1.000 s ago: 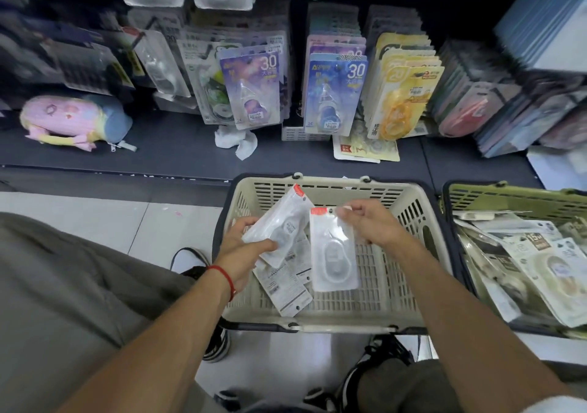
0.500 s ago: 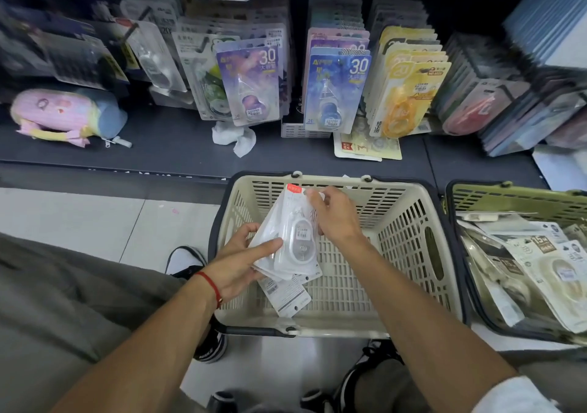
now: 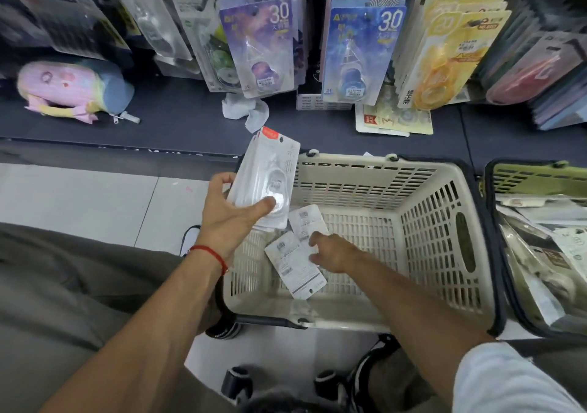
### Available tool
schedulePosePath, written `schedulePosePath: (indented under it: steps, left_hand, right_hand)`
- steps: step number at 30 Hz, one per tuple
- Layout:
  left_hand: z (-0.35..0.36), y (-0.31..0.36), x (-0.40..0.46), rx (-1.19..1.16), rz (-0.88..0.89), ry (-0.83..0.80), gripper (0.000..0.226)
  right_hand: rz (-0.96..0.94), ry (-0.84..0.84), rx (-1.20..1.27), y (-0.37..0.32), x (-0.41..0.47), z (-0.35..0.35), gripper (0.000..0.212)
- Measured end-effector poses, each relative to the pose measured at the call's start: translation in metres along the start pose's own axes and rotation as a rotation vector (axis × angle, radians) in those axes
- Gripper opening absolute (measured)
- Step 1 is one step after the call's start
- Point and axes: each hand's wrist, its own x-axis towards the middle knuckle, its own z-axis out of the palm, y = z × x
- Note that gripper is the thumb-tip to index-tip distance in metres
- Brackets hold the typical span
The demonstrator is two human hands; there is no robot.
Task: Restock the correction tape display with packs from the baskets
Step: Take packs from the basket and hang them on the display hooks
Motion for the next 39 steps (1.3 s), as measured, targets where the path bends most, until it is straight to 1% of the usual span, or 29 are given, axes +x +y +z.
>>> schedulePosePath:
  steps: [1,4,9,12,13,14,16,17,18,19,20,21,24,26,29,31,33,35,36,38,39]
  left_hand:
    - [-0.001,0.000,-0.001,-0.014,-0.003,0.010,0.062]
    - [0.000,-0.003,-0.003,-0.053,-0.044,0.030,0.062]
    - [0.000,-0.007,-0.003,-0.045,-0.041,0.013,0.065]
    - [-0.001,-0.010,-0.003,-0.044,-0.037,0.007,0.064]
    - [-0.002,-0.011,-0.004,-0.036,-0.032,0.005,0.063]
    - [-0.002,-0.011,-0.004,-0.028,-0.024,0.000,0.062]
    - [-0.002,-0.012,-0.006,-0.024,-0.012,-0.013,0.062]
    - [-0.002,-0.013,-0.007,-0.028,-0.006,-0.021,0.062]
    - [-0.002,-0.014,-0.008,-0.033,-0.001,-0.028,0.063]
    - [-0.001,-0.015,-0.007,-0.036,-0.001,-0.031,0.064]
    - [0.000,-0.016,-0.008,-0.043,-0.002,-0.032,0.066]
    - [0.001,-0.016,-0.009,-0.062,-0.007,-0.037,0.068]
    - [0.004,-0.013,-0.010,-0.160,-0.055,-0.043,0.076]
    - [0.003,-0.011,-0.011,-0.181,-0.054,-0.046,0.075]
    - [0.001,-0.011,-0.013,-0.188,-0.064,-0.082,0.069]
    - [0.003,-0.010,-0.018,-0.218,-0.099,-0.146,0.074]
    - [0.007,-0.009,-0.023,-0.299,-0.148,-0.214,0.081]
    - [0.008,-0.010,-0.026,-0.345,-0.177,-0.255,0.080]
    - [0.008,-0.010,-0.027,-0.340,-0.184,-0.272,0.081]
    - [0.009,-0.011,-0.027,-0.311,-0.202,-0.302,0.088]
    - [0.009,-0.011,-0.026,-0.304,-0.211,-0.299,0.090]
  right_hand:
    - [-0.028,-0.038,-0.024,-0.002,-0.001,0.012,0.043]
    - [-0.125,-0.030,-0.026,0.000,-0.001,0.027,0.048]
    - [-0.184,-0.169,-0.033,0.002,-0.002,0.018,0.058]
    - [-0.248,-0.204,0.033,0.000,-0.008,0.013,0.060]
    - [-0.279,-0.181,0.035,-0.001,-0.014,0.007,0.058]
    - [-0.311,-0.116,0.022,0.001,-0.017,0.002,0.054]
    - [-0.359,0.070,-0.034,0.003,-0.028,-0.013,0.043]
    - [-0.336,0.150,-0.004,0.004,-0.035,-0.022,0.029]
    - [-0.328,0.217,0.052,0.006,-0.041,-0.033,0.009]
    - [-0.307,0.272,0.127,0.007,-0.045,-0.045,0.017]
    - [-0.277,0.314,0.188,0.008,-0.051,-0.058,0.029]
    - [-0.242,0.339,0.260,0.009,-0.057,-0.071,0.034]
    - [-0.181,0.341,0.374,0.007,-0.076,-0.104,0.034]
    - [-0.179,0.326,0.443,0.005,-0.083,-0.116,0.032]
    - [-0.171,0.321,0.608,0.000,-0.085,-0.122,0.039]
    - [-0.186,0.341,0.689,-0.013,-0.081,-0.119,0.042]
    - [-0.200,0.421,0.608,-0.032,-0.075,-0.113,0.045]
    - [-0.215,0.496,0.509,-0.047,-0.067,-0.105,0.049]
    - [-0.235,0.507,0.492,-0.053,-0.063,-0.102,0.050]
    - [-0.290,0.478,0.469,-0.054,-0.055,-0.096,0.053]
    - [-0.314,0.443,0.527,-0.050,-0.050,-0.092,0.054]
